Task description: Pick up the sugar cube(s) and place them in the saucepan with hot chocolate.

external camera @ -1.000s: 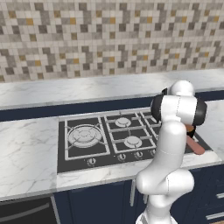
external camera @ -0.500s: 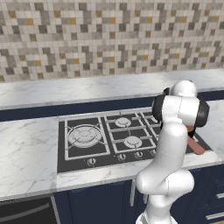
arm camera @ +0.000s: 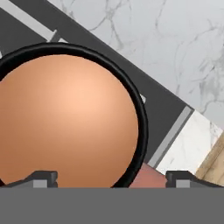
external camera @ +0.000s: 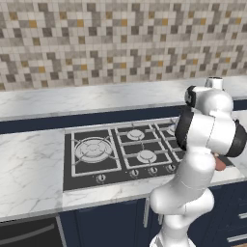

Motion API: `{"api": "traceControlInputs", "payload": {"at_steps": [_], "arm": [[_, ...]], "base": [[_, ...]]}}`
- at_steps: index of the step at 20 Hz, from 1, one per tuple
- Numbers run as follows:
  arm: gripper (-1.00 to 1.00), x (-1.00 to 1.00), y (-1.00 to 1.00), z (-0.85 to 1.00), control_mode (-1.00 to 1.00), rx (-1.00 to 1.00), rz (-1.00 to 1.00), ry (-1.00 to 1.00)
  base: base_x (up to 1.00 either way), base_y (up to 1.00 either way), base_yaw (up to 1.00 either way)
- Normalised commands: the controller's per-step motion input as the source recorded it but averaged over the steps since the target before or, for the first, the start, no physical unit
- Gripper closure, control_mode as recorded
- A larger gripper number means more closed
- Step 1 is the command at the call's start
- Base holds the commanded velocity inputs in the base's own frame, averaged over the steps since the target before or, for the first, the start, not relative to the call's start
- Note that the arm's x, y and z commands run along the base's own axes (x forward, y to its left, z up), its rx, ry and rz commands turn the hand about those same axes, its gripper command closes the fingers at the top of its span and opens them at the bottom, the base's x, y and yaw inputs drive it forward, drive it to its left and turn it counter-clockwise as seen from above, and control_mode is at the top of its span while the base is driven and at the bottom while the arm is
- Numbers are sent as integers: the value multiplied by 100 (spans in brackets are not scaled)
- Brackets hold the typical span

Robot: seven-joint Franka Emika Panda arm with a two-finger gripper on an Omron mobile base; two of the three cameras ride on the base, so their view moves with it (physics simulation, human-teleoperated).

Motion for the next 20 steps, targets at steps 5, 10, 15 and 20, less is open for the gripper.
{"api": "traceControlInputs", "payload": {"at_steps": [5, 10, 15, 20], "arm": [[-100, -58, 64, 55, -100, 0, 0, -15], [-100, -64, 85, 56, -100, 0, 23, -1], [-100, -70, 90, 55, -100, 0, 33, -1], [-100, -73, 91, 29, -100, -4, 32, 0]], "base": [[0, 0, 0], [0, 0, 0], [0, 0, 0], [0, 0, 0]]}}
